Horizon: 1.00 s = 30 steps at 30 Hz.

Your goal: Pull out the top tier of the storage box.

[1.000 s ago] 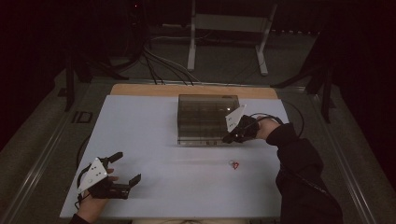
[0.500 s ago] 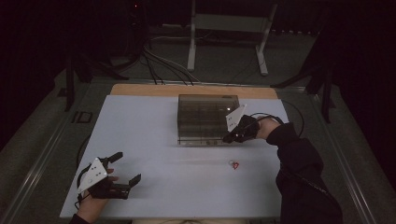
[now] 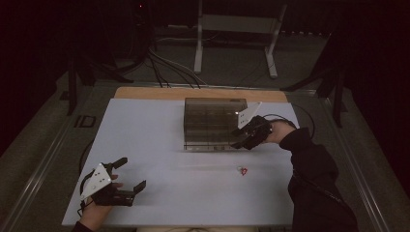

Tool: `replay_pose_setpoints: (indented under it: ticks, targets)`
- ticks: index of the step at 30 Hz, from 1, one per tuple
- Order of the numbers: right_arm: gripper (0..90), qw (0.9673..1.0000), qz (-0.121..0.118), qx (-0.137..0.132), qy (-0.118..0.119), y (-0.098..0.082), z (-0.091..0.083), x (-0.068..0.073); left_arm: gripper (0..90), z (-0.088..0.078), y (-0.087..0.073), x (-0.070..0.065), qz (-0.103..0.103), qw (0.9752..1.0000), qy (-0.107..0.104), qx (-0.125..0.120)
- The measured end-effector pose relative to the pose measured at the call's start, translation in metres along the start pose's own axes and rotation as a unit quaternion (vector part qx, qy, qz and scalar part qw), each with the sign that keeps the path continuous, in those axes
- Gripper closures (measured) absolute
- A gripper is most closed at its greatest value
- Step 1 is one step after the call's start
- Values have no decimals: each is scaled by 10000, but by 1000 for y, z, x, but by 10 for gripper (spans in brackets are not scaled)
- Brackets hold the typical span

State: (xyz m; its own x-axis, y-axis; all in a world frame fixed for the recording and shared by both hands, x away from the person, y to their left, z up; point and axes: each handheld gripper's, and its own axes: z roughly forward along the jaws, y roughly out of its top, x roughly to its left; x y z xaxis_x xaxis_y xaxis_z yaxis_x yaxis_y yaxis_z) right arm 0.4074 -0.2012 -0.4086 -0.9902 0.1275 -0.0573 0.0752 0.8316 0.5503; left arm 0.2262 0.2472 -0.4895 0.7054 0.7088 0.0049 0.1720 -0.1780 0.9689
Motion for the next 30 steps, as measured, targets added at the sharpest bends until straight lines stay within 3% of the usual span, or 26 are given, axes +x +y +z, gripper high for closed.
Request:
replay_pose_setpoints:
  ticks: [1, 2, 3, 5, 6, 7, 8, 11, 13, 21, 22, 26, 29, 30]
  targets:
    - [428, 10000, 0, 0, 0, 0, 0, 0, 2, 0, 0, 0, 0, 10000, 0, 0]
    - [353, 9994, 294, -44, -164, 0, 0, -1, 2, 0, 0, 0, 1, 10000, 3, -1]
    - [353, 9994, 294, -44, -164, 0, 0, -1, 2, 0, 0, 0, 1, 10000, 3, -1]
    - [289, 9983, 501, -245, -169, 0, -2, -1, 2, 0, 0, 0, 4, 10000, 2, 2]
    - [239, 9960, 748, -464, -166, -1, -5, -1, 2, 0, 0, 0, 12, 10000, 3, 1]
    - [239, 9960, 748, -464, -166, -1, -5, -1, 2, 0, 0, 0, 12, 10000, 3, 1]
    - [135, 9950, 780, -612, -121, -1, -9, 0, 2, 0, 0, 0, 9, 10000, 1, 7]
    - [104, 9914, 1039, -718, -336, 0, -12, 1, 2, 0, 0, 0, 8, 10000, -3, 2]
    - [33, 9912, 1060, -699, -363, 0, -14, 5, 2, 0, 0, -1, 15, 10000, -4, -2]
    - [0, 9870, 1237, -800, -648, -8, -20, 22, 2, 0, 1, -1, 15, 10000, -5, -3]
    - [0, 9850, 1333, -844, -699, -11, -20, 26, 2, 0, 1, -1, 30, 10000, -10, 0]
    - [0, 9821, 1437, -913, -810, -18, -19, 34, 2, 0, 1, -1, 39, 10000, -10, -13]
    - [0, 9772, 1574, -1074, -940, -26, -20, 44, 2, 0, 1, -1, 18, 10000, -3, -14]
    - [0, 9772, 1574, -1074, -940, -26, -20, 44, 2, 0, 1, -1, 18, 10000, -3, -14]
